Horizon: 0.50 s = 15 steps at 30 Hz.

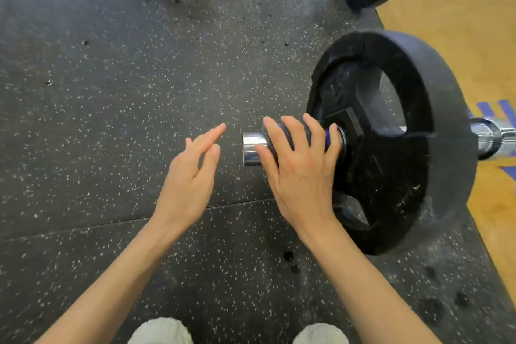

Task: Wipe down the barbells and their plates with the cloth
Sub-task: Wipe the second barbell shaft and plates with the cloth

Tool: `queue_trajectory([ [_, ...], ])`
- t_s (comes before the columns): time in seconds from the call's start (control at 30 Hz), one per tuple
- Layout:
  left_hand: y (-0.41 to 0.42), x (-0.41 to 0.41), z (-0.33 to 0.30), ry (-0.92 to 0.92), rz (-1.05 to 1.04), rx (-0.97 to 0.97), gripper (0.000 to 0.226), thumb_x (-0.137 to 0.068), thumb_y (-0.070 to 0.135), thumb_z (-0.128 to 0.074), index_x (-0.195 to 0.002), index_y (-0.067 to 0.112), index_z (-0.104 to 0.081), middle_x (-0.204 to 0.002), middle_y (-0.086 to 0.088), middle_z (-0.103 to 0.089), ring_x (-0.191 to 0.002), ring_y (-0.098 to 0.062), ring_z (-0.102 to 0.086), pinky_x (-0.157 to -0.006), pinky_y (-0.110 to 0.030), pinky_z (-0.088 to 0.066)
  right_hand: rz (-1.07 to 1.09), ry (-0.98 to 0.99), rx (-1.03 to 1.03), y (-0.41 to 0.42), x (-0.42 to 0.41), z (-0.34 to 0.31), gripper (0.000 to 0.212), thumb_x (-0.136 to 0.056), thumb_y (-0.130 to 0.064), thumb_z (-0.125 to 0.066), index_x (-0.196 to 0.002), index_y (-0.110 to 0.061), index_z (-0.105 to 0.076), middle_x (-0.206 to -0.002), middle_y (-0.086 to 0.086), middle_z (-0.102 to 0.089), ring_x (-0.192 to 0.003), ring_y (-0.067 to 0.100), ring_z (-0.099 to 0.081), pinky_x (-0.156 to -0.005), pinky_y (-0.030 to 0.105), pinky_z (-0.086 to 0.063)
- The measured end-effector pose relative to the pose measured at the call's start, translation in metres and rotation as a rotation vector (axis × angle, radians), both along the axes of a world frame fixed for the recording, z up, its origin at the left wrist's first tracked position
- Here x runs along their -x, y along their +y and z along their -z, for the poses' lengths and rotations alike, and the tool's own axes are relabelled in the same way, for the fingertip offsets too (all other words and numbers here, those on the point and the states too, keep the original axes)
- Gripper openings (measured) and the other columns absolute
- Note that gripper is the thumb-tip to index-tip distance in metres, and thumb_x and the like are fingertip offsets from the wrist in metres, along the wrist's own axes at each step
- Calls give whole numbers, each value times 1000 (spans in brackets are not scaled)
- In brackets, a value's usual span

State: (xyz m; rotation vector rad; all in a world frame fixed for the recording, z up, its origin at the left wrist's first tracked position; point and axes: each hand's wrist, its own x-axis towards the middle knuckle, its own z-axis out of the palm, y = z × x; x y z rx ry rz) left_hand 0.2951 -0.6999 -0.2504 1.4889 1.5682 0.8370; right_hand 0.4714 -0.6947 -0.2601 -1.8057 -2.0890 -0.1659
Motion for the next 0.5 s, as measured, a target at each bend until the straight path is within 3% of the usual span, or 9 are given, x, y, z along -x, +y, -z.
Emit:
queue_trajectory([
  [0.2,-6,-4,-6,28,70,-99,43,-108,14,-41,-151,20,-45,-152,15,-42,-141,15,-27,-122,-15,-2,-158,59,-52,-6,-12,0,42,-105,-38,-46,-140,-16,-55,-135,9,-57,-131,32,-49,-108,54,-36],
  [0.33,-8,-8,-13,77,129,-162,46,-107,13,-44,-152,18,-43,-152,15,-39,-144,12,-24,-121,-14,0,-205,14,-9,-11,-21,2,62,-94,-44,-59,-148,-20,-42,-143,10,-51,-140,33,-40,-118,61,-22],
  [0.5,-7,-9,-20,229,201,-268,48,-106,13,-46,-154,14,-39,-157,7,-38,-149,-4,-25,-123,-19,3,-186,-24,36,-20,-18,-3,87,-76,-4,-84,-151,-16,-40,-143,11,-45,-141,34,-38,-117,59,-30],
])
